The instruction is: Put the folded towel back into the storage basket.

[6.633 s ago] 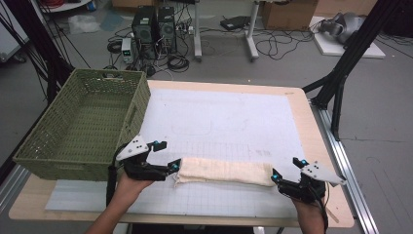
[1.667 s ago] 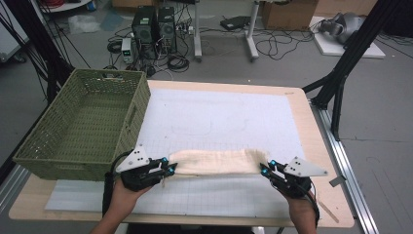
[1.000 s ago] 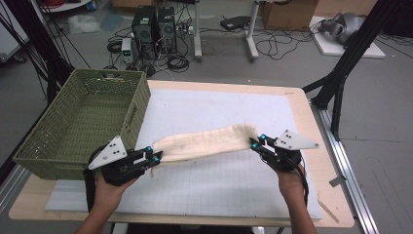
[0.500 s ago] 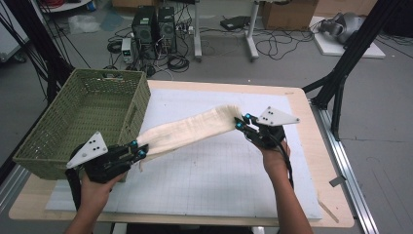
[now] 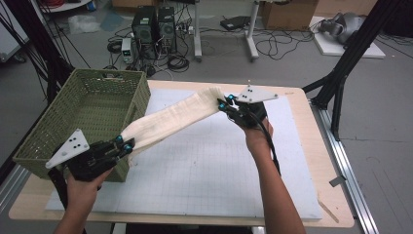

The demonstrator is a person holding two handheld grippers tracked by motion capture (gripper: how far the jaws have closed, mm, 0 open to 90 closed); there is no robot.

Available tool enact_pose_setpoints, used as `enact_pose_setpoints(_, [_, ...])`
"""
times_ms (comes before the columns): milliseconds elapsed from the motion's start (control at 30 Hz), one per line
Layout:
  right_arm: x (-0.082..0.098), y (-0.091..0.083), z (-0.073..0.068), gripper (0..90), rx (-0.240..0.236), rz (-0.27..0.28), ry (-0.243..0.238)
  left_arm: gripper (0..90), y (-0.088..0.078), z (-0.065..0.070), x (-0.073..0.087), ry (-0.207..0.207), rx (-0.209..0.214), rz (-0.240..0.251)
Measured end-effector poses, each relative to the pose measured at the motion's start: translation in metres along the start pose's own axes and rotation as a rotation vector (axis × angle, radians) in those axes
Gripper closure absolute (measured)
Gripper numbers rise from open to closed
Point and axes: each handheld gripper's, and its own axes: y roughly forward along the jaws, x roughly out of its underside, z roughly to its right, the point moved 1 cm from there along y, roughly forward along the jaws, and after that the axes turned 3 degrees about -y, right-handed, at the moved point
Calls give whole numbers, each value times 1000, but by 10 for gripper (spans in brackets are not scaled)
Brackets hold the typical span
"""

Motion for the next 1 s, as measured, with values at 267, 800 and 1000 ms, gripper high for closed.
enact_pose_setpoints(267, [-28, 31, -1, 812, -5, -4, -25, 809, -11, -7, -5, 2, -45, 11])
enact_pose_setpoints(800, [-70, 96, -10, 816, 12, 6, -29, 813, -29, -21, -8, 40, -135, 16])
enact_pose_setpoints(1000, [-85, 116, -15, 816, 2, 10, -32, 814, -37, -27, -10, 23, -154, 38])
